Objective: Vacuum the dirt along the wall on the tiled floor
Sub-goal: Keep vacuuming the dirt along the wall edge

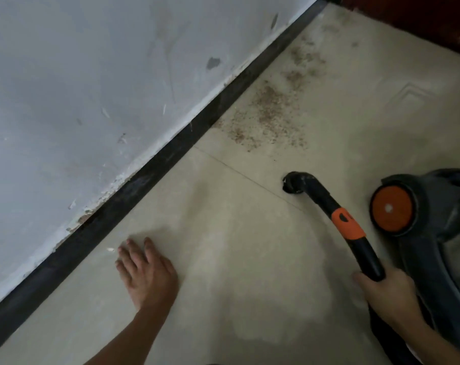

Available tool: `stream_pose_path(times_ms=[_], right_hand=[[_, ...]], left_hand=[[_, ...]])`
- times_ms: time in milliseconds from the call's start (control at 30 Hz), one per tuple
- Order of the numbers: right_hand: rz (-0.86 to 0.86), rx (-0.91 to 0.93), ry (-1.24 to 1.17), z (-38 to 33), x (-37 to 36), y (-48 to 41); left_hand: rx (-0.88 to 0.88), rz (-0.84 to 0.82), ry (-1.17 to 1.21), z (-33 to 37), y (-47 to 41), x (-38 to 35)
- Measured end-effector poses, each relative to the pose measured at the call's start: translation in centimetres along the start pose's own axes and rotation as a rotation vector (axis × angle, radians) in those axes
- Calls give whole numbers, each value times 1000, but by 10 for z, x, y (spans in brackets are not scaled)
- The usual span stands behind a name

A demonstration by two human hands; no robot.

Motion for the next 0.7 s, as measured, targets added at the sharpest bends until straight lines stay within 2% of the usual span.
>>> stream_pose_path(times_ms=[67, 133, 300, 467, 567, 700], right_hand=[[24, -29, -88, -4, -2, -17], [26, -26, -157, -10, -10, -26], [-95, 14, -183, -12, -33, -15], [1, -11, -230, -40, -32, -63], [-89, 42, -213, -64, -58, -54], [-196, 7, -175, -61, -82, -13]], left_hand=[[-231, 45, 11, 28, -5, 7], [-336, 57, 69, 63, -16, 12], [-213, 44, 151, 116, -64, 10], [-203, 84, 65, 125, -71, 1], [-205, 65, 48, 123, -67, -1], [-197, 44, 36, 121, -68, 0]])
Point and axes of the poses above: each hand's wrist, its own y-axis away from the middle knuckle, its own x-axis out of the back of the hand, z = x × y, the point moved 7 cm from there along -y, towards the middle knuckle, and after that the axes turned 9 degrees about -y, right-handed, at the moved point
